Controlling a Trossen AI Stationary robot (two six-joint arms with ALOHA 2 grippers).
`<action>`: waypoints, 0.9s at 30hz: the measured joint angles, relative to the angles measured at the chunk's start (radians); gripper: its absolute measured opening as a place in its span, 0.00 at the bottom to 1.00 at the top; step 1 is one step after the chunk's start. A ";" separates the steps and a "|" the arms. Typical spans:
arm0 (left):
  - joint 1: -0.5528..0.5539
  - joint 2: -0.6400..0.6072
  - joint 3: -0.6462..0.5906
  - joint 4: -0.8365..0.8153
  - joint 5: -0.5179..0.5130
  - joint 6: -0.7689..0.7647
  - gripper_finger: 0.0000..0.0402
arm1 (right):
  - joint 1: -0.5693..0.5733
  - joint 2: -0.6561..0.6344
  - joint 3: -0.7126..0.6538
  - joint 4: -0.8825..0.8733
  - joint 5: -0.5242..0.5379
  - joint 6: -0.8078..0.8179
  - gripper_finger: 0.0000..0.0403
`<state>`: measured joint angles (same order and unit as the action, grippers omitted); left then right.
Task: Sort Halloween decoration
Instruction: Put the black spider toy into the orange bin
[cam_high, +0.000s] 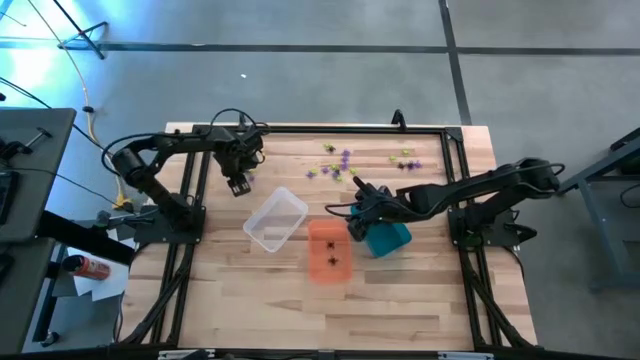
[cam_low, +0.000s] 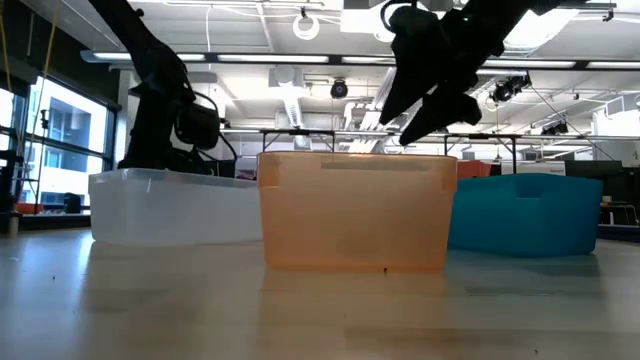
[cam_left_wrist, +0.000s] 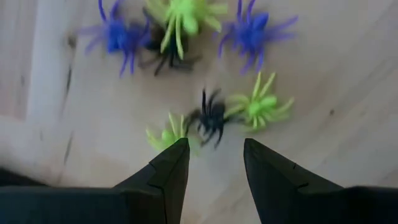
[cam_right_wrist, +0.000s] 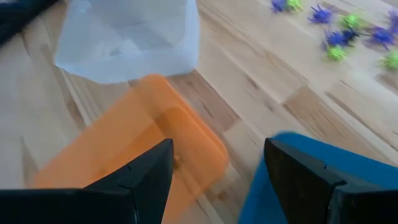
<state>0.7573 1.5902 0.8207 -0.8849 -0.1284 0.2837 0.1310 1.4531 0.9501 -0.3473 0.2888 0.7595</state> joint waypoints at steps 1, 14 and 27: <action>-0.002 -0.002 0.000 0.003 0.001 0.006 0.35 | 0.000 0.005 0.000 0.018 0.000 0.000 0.61; -0.021 -0.083 0.000 0.043 0.010 0.187 0.35 | 0.000 0.066 0.000 0.137 0.000 0.003 0.61; 0.047 -0.029 -0.001 0.039 0.059 0.266 0.35 | 0.000 0.067 0.000 0.136 0.000 0.011 0.61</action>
<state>0.8041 1.5608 0.8196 -0.8457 -0.0691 0.5496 0.1307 1.5200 0.9501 -0.2111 0.2889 0.7700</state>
